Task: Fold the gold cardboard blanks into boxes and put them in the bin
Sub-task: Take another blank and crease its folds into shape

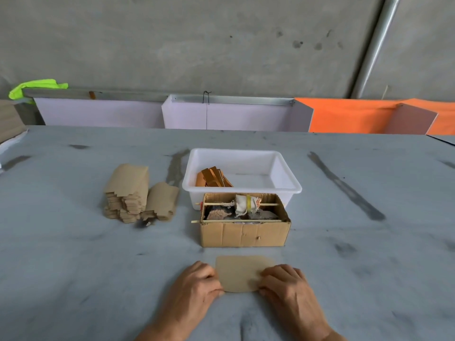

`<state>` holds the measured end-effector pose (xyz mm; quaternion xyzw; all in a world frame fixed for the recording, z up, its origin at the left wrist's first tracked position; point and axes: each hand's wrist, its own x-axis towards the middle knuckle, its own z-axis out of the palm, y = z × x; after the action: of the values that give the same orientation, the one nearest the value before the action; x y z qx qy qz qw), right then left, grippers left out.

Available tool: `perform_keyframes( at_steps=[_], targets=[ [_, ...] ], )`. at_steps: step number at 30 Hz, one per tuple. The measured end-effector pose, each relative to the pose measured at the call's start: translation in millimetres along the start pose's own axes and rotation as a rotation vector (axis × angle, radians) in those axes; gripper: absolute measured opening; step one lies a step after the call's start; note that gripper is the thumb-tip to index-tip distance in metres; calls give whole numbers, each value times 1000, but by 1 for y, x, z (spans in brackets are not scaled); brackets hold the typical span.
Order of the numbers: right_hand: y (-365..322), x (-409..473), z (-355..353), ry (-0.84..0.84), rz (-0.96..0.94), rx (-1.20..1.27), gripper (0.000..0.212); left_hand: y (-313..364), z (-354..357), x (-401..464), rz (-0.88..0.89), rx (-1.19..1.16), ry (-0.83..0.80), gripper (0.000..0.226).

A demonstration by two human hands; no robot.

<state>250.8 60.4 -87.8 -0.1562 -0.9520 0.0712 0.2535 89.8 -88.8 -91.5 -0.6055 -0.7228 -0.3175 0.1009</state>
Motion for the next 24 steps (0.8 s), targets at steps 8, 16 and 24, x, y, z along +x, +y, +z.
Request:
perform_keyframes(
  at_steps=[8,16,24],
  targets=[
    [5,4,13,-106,332,151,12,0,18,5,-513,-70,-14,8],
    [10,21,13,-194,544,193,11,5,18,13,-774,-7,-111,23],
    [7,32,4,-292,688,277,26,5,13,16,-879,-52,-109,27]
  ],
)
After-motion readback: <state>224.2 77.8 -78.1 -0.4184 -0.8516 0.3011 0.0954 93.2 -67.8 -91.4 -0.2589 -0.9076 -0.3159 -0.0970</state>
